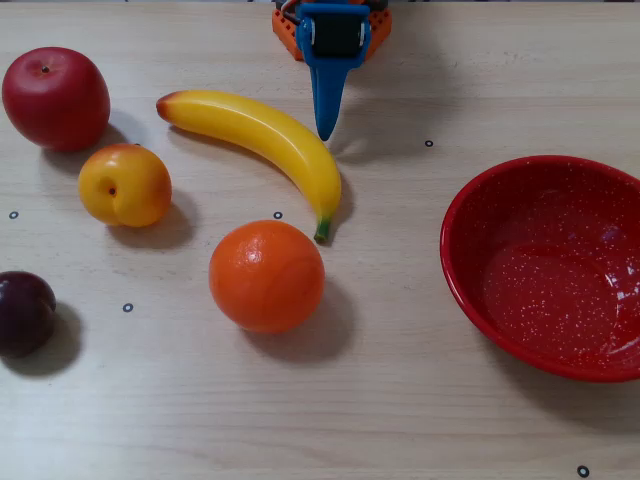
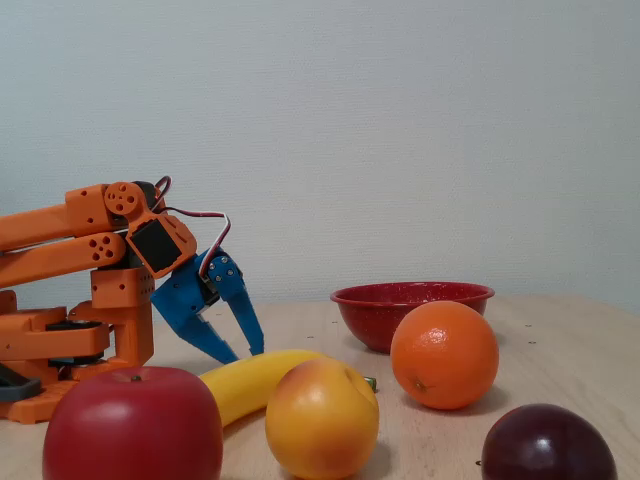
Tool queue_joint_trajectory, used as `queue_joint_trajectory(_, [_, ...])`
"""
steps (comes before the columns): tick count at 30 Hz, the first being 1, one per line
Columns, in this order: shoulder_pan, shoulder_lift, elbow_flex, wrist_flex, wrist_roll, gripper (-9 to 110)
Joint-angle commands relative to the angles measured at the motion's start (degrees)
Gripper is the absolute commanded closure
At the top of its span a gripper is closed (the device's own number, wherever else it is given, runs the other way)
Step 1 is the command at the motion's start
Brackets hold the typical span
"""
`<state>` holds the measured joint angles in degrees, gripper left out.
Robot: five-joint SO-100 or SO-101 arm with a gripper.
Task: Put peach in the red bowl.
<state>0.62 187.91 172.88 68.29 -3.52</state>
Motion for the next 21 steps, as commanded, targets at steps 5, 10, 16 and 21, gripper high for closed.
queue_joint_trajectory(5, [-3.0,-3.3,-16.4,8.1,-3.8,102])
queue_joint_trajectory(10, [-2.8,-7.1,-25.4,12.0,-4.3,102])
queue_joint_trajectory(16, [-0.7,-15.1,-36.1,16.2,-5.6,102])
queue_joint_trajectory(21, [2.9,-21.8,-43.7,17.7,-8.3,102])
